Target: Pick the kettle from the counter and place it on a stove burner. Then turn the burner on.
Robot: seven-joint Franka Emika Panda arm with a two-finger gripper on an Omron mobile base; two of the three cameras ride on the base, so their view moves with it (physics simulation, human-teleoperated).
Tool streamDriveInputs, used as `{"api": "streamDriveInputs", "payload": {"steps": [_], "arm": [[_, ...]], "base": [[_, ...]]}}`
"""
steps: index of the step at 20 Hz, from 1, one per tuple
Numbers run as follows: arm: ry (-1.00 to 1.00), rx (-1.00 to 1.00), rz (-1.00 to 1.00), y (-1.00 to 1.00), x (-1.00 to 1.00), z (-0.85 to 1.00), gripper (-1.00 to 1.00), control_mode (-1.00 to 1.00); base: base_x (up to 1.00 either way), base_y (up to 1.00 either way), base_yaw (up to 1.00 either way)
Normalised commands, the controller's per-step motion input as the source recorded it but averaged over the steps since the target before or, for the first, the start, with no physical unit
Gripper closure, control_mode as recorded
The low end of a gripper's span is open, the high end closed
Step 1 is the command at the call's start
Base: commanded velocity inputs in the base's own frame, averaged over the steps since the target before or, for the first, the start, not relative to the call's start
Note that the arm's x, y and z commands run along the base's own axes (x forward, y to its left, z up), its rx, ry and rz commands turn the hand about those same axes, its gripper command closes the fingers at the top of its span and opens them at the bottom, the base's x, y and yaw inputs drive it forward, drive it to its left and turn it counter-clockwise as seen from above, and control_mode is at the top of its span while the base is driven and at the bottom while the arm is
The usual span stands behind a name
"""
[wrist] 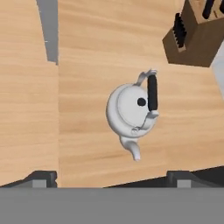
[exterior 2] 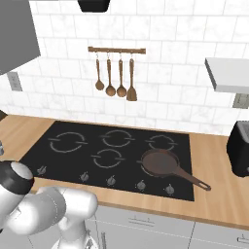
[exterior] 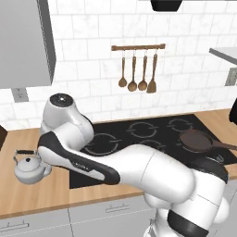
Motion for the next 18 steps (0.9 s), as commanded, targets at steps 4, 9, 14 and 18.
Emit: {"api": "streamDriveInputs", "payload": {"steps": [4,9,14,18], "arm": [[0.11,-0.11,0.02,0.21,0.11,-0.11,-1.0,-1.0],[0.04,-0.08,0.0,0.16,0.23,-0.28,-1.0,-1.0],[0.0,-0.03,0.0,0.09,0.17,-0.18,-1.0,-1.0],[0.0,0.0,0.0,0.13,0.13,-0.32,-1.0,-1.0]], "base": [[0.0,0.0,0.0],[0.0,0.0,0.0],[0.0,0.0,0.0],[0.0,0.0,0.0]]}}
